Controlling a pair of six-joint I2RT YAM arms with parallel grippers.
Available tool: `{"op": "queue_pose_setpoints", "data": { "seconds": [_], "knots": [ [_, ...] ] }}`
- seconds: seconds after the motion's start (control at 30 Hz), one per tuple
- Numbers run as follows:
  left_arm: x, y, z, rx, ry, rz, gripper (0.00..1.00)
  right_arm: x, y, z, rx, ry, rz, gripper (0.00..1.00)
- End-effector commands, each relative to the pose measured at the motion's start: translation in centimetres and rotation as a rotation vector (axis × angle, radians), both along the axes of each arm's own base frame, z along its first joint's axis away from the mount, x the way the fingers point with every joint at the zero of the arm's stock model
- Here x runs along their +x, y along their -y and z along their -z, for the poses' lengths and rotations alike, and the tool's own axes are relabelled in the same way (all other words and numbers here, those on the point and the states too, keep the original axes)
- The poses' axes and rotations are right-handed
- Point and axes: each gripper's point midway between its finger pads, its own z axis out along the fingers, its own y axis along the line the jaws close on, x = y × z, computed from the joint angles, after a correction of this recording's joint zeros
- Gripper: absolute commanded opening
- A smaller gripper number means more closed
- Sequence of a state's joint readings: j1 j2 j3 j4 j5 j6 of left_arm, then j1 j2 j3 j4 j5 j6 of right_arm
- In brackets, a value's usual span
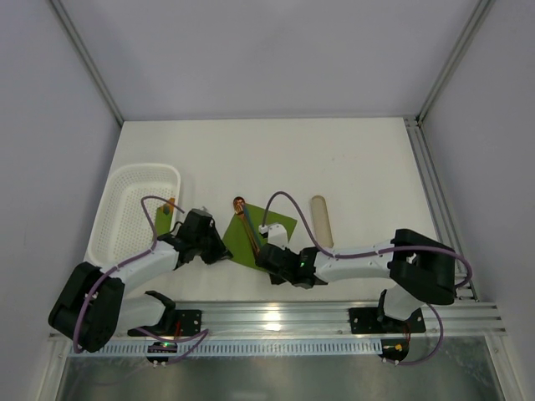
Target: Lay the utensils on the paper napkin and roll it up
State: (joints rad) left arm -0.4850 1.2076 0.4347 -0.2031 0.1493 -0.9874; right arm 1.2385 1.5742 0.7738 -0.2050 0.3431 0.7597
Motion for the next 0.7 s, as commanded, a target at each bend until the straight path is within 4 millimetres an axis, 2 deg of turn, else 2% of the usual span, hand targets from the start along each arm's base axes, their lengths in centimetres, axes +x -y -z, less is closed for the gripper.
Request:
{"op": "queue_pose_setpoints", "data": {
  "seconds": [0.0, 0.23, 0.5, 0.67],
  "knots": [
    [0.1, 0.0, -0.3, -0.002, 0.025, 0.004, 0.00, 0.5, 1.8, 0.6, -0.130, 0.051, 0.040, 0.22],
    [0.1, 0.0, -0.4, -0.001, 0.027, 0.003, 0.00, 0.8, 1.7, 0.0, -0.141, 0.086, 0.037, 0.13],
    [0.1, -0.1, -0.4, 0.004, 0.030, 0.002, 0.00, 1.4, -1.5, -2.8, -0.034, 0.126, -0.032, 0.06],
    [-0.1, -0.3, 0.0, 0.013, 0.019, 0.003, 0.00, 2.0, -2.1, -3.5, -0.052, 0.140, -0.027, 0.04]
  ]
}}
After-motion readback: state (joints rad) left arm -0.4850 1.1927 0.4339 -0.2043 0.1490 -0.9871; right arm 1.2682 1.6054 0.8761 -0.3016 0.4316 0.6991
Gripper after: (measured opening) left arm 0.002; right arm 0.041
